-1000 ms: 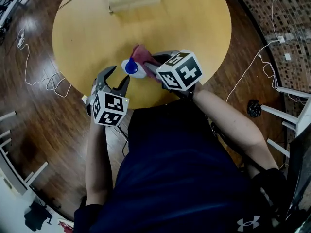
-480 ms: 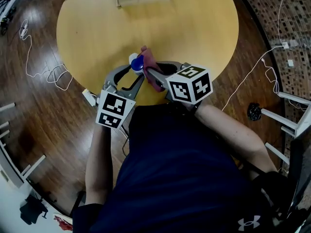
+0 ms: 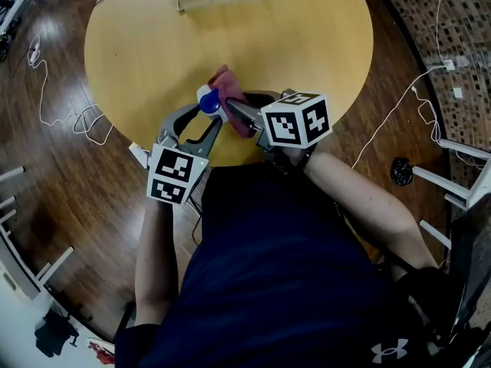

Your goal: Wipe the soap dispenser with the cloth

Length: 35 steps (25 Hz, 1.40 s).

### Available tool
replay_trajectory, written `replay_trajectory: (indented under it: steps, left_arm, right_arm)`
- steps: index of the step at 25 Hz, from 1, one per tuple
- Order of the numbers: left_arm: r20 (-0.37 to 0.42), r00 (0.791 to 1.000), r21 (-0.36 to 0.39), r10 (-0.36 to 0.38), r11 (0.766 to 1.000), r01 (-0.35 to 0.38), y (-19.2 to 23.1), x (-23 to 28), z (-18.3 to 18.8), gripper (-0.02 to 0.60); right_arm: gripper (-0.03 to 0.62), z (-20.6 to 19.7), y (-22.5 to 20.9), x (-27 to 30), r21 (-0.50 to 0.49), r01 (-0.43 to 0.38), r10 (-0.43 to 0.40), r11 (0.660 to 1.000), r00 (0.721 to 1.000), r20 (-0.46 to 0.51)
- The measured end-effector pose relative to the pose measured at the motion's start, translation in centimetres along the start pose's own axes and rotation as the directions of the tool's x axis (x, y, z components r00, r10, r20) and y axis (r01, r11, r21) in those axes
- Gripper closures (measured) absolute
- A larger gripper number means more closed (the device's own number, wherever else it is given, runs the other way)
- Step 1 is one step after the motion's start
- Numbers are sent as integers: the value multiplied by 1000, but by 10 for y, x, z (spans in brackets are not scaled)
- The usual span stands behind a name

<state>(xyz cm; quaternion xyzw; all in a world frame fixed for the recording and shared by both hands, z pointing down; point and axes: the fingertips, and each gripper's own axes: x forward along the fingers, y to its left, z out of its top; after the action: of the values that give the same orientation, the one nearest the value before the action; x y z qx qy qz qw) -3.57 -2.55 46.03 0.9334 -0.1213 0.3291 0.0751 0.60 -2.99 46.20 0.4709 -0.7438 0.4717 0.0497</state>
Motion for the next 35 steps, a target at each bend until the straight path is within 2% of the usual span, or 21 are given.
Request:
replay_trajectory:
  steps: [3, 7, 10, 11, 13, 14, 16, 17, 20, 22, 26, 29, 32, 35]
  left_arm:
    - [9, 1000, -4, -8, 1000, 8, 2, 1, 4, 396]
    - [12, 1000, -14, -18, 1000, 19, 5, 1, 3, 397]
    - [-3, 1000, -5, -1, 1000, 1, 4, -3, 3, 397]
    - [-10, 1000, -14, 3, 1000, -3, 1, -4, 3, 383]
    - [-16, 1000, -74, -6, 997, 5, -6, -5, 2, 268]
    - [-16, 1000, -116, -13, 993, 11, -9, -5, 2, 241]
    - [-25, 1000, -164, -9, 986, 5, -13, 1, 1, 227]
    - [-43, 999, -157, 3, 988, -10, -13, 6, -1, 227]
    - [-124, 990, -68, 63, 995, -72, -10, 14, -7, 233]
    - [-162, 982, -14, 95, 995, -98, -6, 15, -11, 301]
    - [-210, 972, 80, 103, 993, -87, -7, 13, -15, 304]
    - [-234, 965, 168, 119, 982, -81, -17, 18, -15, 304]
    - [-243, 961, 218, 133, 973, -79, -30, 26, -13, 304]
    - [-249, 953, 268, 171, 958, -101, -35, 31, -11, 305]
  right_arm:
    - [519, -9, 6, -9, -42, -22, 20, 999, 999, -29]
    - [517, 25, -3, 15, -85, -70, 70, 994, 998, 0]
    - [517, 43, -6, 36, -100, -118, 116, 988, 993, -26]
    - [517, 43, -6, 36, -100, -128, 124, 987, 991, -39]
    - [517, 39, -4, 28, -95, -143, 138, 985, 989, -56]
    - [517, 35, -3, 23, -94, -150, 145, 984, 987, -65]
    - [517, 24, -1, 11, -87, -167, 159, 982, 983, -91]
    - [517, 18, 1, 6, -84, -177, 168, 981, 980, -107]
    - [517, 1, 12, -4, -91, -223, 206, 971, 963, -172]
    - [517, -1, 14, -2, -120, -238, 211, 964, 956, -202]
    - [517, 25, 7, 24, -209, -210, 171, 955, 967, -191]
    - [517, 36, 7, 35, -279, -201, 151, 939, 970, -190]
    - [517, 26, 10, 26, -324, -199, 138, 925, 970, -202]
    - [517, 11, 3, 4, -412, -132, 62, 901, 982, -178]
